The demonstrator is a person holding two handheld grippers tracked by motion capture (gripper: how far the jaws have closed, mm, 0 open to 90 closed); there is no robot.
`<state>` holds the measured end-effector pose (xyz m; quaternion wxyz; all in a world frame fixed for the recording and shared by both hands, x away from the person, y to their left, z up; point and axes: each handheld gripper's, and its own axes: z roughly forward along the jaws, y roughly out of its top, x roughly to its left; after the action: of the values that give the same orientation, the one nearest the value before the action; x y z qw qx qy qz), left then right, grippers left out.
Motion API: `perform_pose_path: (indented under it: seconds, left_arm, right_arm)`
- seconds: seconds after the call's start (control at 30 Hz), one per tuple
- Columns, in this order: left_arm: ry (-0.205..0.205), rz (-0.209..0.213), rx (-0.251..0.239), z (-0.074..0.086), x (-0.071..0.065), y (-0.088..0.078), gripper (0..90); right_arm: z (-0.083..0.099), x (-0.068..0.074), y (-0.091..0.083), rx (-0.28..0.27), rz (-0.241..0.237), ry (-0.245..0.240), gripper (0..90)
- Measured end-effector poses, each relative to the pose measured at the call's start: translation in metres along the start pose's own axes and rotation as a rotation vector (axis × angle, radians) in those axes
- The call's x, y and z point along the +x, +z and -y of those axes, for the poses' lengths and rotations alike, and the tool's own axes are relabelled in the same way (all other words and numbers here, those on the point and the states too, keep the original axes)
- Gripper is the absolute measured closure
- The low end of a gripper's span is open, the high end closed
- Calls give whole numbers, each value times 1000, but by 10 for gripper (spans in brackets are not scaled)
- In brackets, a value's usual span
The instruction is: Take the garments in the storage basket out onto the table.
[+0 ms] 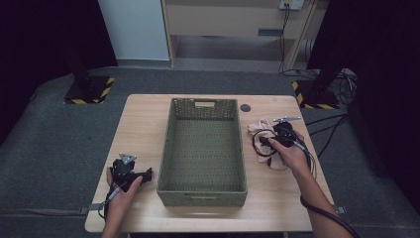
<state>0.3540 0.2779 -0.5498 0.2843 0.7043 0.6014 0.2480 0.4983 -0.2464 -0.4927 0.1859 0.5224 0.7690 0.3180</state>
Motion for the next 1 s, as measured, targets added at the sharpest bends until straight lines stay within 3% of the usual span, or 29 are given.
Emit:
perform_pose_path:
  seconds: [0.13,0.5,0.67,1.0]
  left_arm:
    - [0,0,0,0,0,0,0]
    - [0,0,0,0,0,0,0]
    - [0,0,0,0,0,0,0]
    - [0,0,0,0,0,0,0]
  right_arm:
    - [0,3,-11,-39,-5,-11,53]
    - [0,8,-43,-121,-4,-23,53]
    - [2,11,-58,-136,1,-44,53]
    - [20,22,-80,-135,-37,-95,51]
